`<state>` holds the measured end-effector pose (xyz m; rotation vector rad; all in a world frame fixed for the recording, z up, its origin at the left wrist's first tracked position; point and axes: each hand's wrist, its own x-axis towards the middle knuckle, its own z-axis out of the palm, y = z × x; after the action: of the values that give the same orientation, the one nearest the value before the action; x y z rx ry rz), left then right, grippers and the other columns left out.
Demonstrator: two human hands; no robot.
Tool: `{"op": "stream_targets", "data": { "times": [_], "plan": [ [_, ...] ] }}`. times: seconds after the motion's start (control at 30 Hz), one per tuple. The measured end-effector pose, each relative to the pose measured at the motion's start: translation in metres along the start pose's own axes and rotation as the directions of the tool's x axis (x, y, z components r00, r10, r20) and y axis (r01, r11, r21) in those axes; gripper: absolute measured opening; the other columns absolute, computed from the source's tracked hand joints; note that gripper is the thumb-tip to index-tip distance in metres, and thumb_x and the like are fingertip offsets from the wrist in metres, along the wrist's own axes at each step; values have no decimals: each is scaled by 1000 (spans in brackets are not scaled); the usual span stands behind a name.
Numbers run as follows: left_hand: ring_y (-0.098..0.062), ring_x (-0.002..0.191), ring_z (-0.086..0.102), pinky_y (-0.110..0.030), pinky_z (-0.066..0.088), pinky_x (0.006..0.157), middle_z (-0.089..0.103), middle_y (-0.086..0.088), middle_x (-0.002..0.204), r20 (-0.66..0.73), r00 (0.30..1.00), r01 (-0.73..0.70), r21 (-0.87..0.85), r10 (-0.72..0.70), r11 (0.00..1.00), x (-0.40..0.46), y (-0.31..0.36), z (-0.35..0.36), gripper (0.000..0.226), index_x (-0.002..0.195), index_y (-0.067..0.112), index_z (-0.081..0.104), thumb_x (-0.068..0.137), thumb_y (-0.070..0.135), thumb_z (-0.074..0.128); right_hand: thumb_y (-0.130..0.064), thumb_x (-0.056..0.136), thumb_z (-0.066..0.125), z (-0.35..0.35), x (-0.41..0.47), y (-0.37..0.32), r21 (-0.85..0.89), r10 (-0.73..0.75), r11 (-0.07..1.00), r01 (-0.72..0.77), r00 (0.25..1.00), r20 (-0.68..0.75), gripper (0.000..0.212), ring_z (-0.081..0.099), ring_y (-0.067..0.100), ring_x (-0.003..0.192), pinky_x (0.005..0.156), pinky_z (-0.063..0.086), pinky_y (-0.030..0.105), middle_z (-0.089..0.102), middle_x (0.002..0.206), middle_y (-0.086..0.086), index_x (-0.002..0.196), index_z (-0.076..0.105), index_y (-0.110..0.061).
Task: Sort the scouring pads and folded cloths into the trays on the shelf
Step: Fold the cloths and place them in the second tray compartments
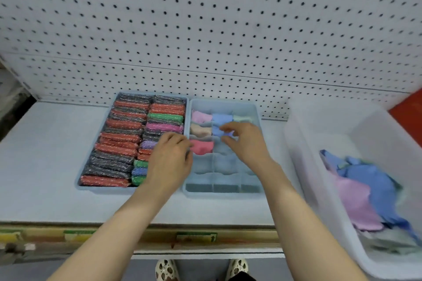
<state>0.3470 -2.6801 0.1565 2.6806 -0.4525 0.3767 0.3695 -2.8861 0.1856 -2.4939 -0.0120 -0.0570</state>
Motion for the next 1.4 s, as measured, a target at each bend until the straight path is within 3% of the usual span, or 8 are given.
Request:
{"op": "stream_targets", "data": {
  "times": [0.2,0.3,0.4,0.7,0.93,1.07,1.23,1.4],
  "plan": [
    [-34,93,62,-42,48,85,71,-5,99,31,998,-59,-123,63,991,45,67,26,21,99,17,73,79,10,70,-9,88,59,-132,-52,85,-19,227,968,-251,904,-362,22,63,16,78,75,45,27,72,87,-7,94,73,-26],
    [-32,92,63,-39,49,81,70,-3,97,50,987,-138,-229,153,964,66,118,39,19,98,19,72,83,18,62,-18,91,57,-168,-76,145,-276,448,846,-456,889,-97,24,63,23,105,82,43,27,70,110,-2,111,69,-24],
    [-29,95,62,-33,42,83,69,-3,101,87,980,-142,-323,179,936,79,166,46,20,102,18,73,85,17,62,-22,84,68,-168,-92,180,-469,469,825,-314,845,259,28,64,26,104,79,43,26,70,108,5,109,69,-12],
    [-11,95,64,-27,48,93,65,5,114,273,958,90,-591,93,802,101,242,48,29,121,22,64,95,34,57,-18,96,57,-243,-79,153,252,240,939,-233,971,0,13,44,7,64,55,33,19,53,71,-9,84,59,-14],
    [-32,105,67,-43,52,98,65,-13,107,762,642,759,-647,88,66,125,264,20,82,107,7,61,74,80,43,-12,93,55,-275,-73,108,821,-33,564,-84,992,124,8,47,11,66,59,39,20,50,78,1,85,54,-14],
    [-21,101,66,-33,56,85,72,-4,107,545,830,556,-825,121,-101,138,252,0,44,117,12,64,92,46,53,-2,89,54,-264,-71,108,548,-71,827,-128,942,328,21,42,10,63,64,35,25,45,68,-1,71,53,-12],
    [-16,100,67,-33,56,83,69,2,117,308,950,307,-951,45,31,136,227,-22,45,121,24,61,79,13,76,-34,96,60,-240,-54,91,643,-30,759,-101,981,190,30,65,18,86,79,52,31,70,102,4,117,65,-14],
    [-15,111,63,-31,52,93,68,6,118,176,984,161,-951,35,265,128,208,-49,49,115,33,66,71,15,79,-12,90,68,-226,-21,58,798,17,600,50,997,-75,19,45,16,58,56,39,24,59,67,1,107,67,-3]
  ]
}}
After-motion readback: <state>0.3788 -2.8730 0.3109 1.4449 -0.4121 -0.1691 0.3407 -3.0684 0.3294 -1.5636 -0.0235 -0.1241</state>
